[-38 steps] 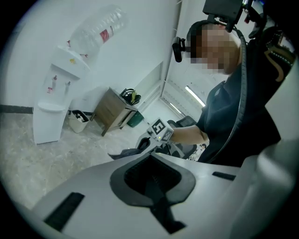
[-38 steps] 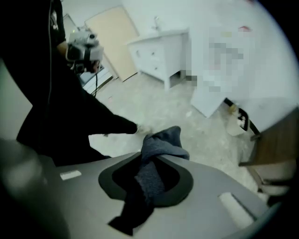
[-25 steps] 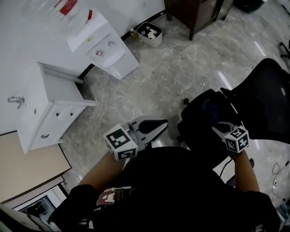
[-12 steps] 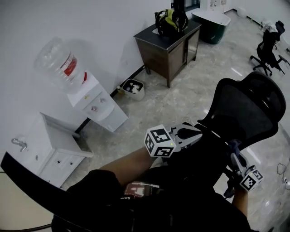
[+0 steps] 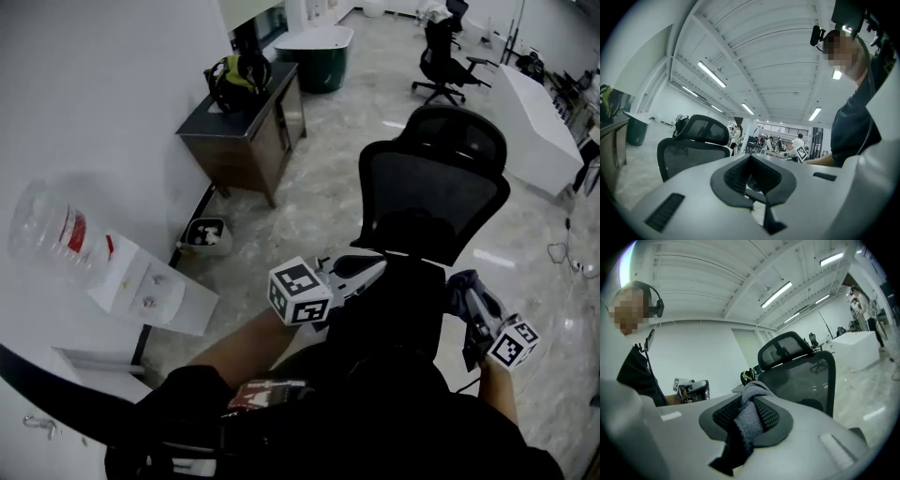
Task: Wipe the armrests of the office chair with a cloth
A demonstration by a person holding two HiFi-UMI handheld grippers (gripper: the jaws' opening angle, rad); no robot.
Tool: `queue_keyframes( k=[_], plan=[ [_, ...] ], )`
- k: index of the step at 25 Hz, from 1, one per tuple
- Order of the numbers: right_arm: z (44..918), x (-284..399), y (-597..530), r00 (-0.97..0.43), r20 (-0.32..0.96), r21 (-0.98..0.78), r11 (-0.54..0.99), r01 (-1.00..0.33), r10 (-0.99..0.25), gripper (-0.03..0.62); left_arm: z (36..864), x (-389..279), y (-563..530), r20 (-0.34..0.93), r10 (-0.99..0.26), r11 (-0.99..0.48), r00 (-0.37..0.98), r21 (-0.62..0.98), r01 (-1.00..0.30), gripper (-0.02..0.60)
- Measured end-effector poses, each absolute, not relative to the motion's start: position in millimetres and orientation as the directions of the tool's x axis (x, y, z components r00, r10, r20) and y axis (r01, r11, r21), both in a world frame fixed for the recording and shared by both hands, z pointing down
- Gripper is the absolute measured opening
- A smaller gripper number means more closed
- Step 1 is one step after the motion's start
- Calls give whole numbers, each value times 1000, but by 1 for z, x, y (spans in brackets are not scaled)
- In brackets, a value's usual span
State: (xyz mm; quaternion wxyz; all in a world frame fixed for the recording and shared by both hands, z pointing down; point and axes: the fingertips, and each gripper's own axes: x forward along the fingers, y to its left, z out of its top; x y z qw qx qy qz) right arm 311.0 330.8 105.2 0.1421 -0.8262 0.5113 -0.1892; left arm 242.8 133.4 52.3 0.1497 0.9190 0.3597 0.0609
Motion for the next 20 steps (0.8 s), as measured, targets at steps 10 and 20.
queue_keyframes(
  k=[10, 20],
  plan=[
    [94, 307, 445, 501, 186, -409, -530, -743, -845, 60, 48, 233, 215, -35, 682, -681, 731, 335, 651, -5],
    [87, 319, 414, 449, 167, -399, -476, -784, -878, 58, 53, 236, 187, -14, 632, -726, 775, 340, 598, -5]
  ],
)
